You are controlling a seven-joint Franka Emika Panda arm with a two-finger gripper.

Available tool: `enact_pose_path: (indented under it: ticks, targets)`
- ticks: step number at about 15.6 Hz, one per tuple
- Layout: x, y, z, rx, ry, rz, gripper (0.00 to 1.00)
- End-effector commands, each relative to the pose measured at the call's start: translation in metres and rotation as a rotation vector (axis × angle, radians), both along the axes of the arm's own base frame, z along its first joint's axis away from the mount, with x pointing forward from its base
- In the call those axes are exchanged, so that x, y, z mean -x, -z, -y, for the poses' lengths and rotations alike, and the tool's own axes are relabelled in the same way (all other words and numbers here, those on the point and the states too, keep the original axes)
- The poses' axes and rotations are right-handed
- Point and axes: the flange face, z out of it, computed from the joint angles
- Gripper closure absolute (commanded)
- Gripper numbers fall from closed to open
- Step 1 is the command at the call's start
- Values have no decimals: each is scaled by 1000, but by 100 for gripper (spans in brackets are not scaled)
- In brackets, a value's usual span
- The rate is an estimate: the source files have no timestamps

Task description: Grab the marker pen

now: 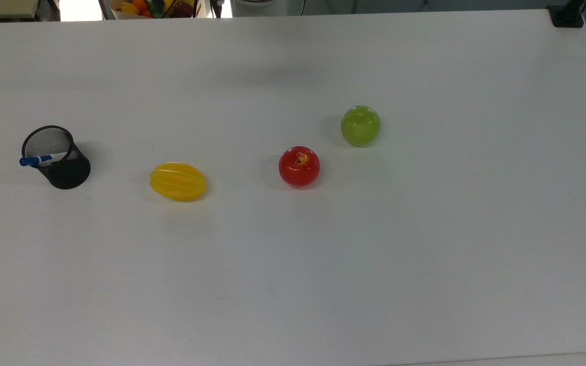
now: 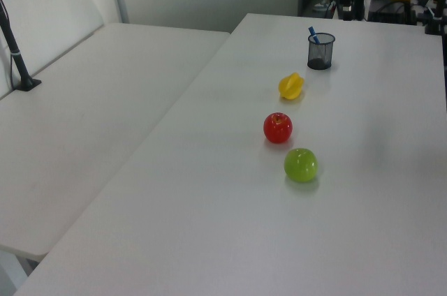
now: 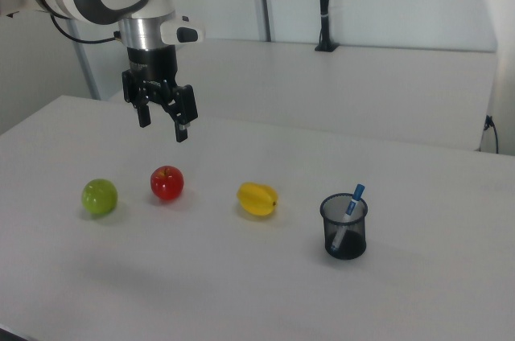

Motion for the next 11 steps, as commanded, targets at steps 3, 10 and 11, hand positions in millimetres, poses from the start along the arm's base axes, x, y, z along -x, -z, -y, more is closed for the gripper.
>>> enact_pose_path:
  ticks: [3, 10, 11]
  targets:
    - [8, -11, 6, 12, -1, -9, 0]
    - [1, -13, 5, 2, -7, 17, 0]
    - [-1, -12, 6, 4, 2, 28, 0]
